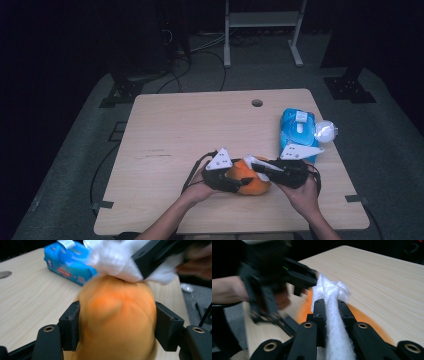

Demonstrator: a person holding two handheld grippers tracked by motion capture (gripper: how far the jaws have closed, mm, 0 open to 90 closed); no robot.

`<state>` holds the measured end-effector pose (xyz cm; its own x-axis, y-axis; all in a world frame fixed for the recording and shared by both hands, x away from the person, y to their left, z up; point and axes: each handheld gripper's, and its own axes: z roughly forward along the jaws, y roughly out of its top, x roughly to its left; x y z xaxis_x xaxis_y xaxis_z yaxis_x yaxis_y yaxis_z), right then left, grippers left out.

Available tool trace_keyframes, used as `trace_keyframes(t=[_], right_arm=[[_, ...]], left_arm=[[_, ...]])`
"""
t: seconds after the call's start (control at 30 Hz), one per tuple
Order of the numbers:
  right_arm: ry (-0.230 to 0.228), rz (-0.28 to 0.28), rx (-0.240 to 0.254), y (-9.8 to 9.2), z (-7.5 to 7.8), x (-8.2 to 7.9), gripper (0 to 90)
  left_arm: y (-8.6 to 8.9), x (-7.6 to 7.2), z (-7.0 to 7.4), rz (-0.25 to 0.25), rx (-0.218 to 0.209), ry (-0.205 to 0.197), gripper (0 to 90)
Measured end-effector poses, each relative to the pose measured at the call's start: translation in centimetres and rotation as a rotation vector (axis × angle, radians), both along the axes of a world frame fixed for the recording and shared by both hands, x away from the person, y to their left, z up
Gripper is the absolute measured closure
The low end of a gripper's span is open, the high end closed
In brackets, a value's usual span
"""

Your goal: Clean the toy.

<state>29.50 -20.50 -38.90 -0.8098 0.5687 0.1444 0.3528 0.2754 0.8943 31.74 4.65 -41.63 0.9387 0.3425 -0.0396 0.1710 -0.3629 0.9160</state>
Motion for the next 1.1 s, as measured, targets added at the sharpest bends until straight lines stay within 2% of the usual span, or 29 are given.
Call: trace_keyframes(t=[0.07,0.1,0.17,0.23,0.3,0.33,0.4,0.5,0.57,0.63,0.73,0.8,0.9,1.0,1.07,1.1], right_arm=[[0.029,-0.04,0.009,-1.0,-0.7,0.6,79.1],[0.047,-0.059,0.006,-1.4,-1.1,0.9,79.1],[0.081,-0.07,0.012,-1.7,-1.7,1.3,79.1],[0.069,-0.062,-0.007,-1.2,-1.7,1.1,79.1],[0.048,-0.049,-0.007,-0.6,-1.2,0.7,79.0],[0.034,-0.039,-0.003,-0.3,-0.9,0.5,79.0],[0.023,0.002,0.036,0.2,-0.4,0.1,79.0],[-0.011,0.013,-0.011,1.1,-0.1,-0.4,79.0],[0.001,0.0,-0.024,0.9,-0.6,-0.1,79.0],[0.028,-0.005,-0.012,0.4,-1.1,0.3,79.0],[0.068,-0.009,0.018,-0.2,-1.8,0.8,79.1],[0.073,-0.016,0.012,-0.3,-2.0,1.0,79.1],[0.067,-0.021,-0.003,-0.3,-2.0,1.0,79.2],[0.071,-0.037,-0.006,-0.5,-2.1,1.0,79.1],[0.072,-0.05,-0.007,-0.8,-2.1,1.1,79.1],[0.075,-0.061,-0.006,-1.0,-2.1,1.2,79.1]], left_arm=[[0.5,0.1,0.6,0.005,-0.019,-0.003,33.2],[0.6,0.1,0.6,0.008,-0.015,-0.004,33.1],[0.4,0.1,0.3,0.015,0.031,-0.014,32.8],[0.1,0.1,-0.1,0.017,0.033,-0.003,31.7],[-0.2,0.1,0.0,0.021,0.043,-0.012,31.0],[-0.3,0.0,0.0,0.023,0.042,-0.013,30.7],[-0.6,-0.2,-0.1,0.019,0.04,-0.016,30.2],[-0.8,-0.3,-0.2,0.019,0.039,-0.029,25.7],[-0.5,0.0,-0.3,0.005,0.019,-0.014,17.7],[-0.1,0.5,-0.4,-0.01,-0.007,-0.006,12.2],[0.8,1.4,-1.1,-0.022,-0.039,0.035,8.0],[1.1,1.8,-1.6,-0.024,-0.056,0.062,7.6],[1.0,1.7,-1.7,-0.052,-0.041,0.075,8.5],[0.9,1.3,-1.2,-0.092,-0.021,0.095,11.1],[1.1,1.1,-0.9,-0.128,-0.016,0.088,12.4],[1.3,1.0,-0.8,-0.145,-0.013,0.072,12.8]])
